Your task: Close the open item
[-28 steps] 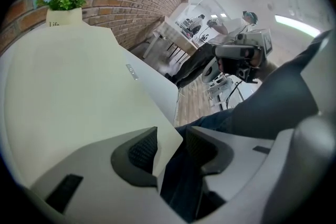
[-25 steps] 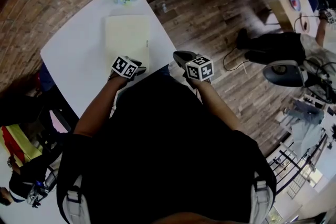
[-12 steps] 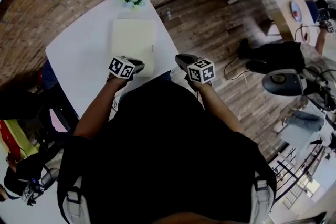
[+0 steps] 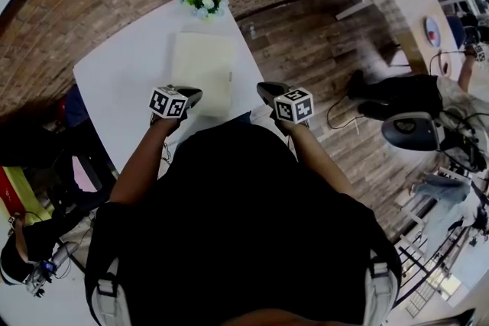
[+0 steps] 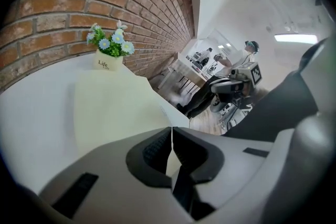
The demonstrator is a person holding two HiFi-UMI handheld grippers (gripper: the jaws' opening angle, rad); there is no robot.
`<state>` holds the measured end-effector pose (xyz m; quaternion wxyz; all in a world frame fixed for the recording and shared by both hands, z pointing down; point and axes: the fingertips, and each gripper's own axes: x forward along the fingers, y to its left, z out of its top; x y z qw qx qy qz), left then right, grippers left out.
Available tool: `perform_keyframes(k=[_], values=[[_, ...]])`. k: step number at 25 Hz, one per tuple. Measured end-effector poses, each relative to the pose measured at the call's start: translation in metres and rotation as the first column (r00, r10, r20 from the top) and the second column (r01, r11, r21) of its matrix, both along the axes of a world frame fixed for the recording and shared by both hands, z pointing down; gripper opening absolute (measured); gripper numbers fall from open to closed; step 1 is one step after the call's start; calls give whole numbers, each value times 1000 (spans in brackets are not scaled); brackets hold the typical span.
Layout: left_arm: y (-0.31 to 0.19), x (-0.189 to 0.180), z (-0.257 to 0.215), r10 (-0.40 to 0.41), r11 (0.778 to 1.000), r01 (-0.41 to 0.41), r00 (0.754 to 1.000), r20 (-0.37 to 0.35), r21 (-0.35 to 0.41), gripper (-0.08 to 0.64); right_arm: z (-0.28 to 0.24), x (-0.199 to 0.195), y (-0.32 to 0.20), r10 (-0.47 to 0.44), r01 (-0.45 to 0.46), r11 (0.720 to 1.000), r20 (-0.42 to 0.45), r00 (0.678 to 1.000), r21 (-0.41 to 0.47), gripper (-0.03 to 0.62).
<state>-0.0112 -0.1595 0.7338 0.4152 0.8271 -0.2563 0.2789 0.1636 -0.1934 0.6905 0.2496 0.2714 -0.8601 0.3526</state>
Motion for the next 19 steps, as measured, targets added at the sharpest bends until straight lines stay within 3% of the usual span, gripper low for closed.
perform_keyframes(k=[10, 19], values=[[-16, -33, -30, -97, 990, 101, 994, -48, 98, 10, -8, -25, -10, -38, 38, 999, 4, 999, 13, 20], [-22, -65, -46, -169, 974, 180, 982, -87, 135, 9, -15, -46, -13, -64, 64, 998, 6, 998, 22, 20]])
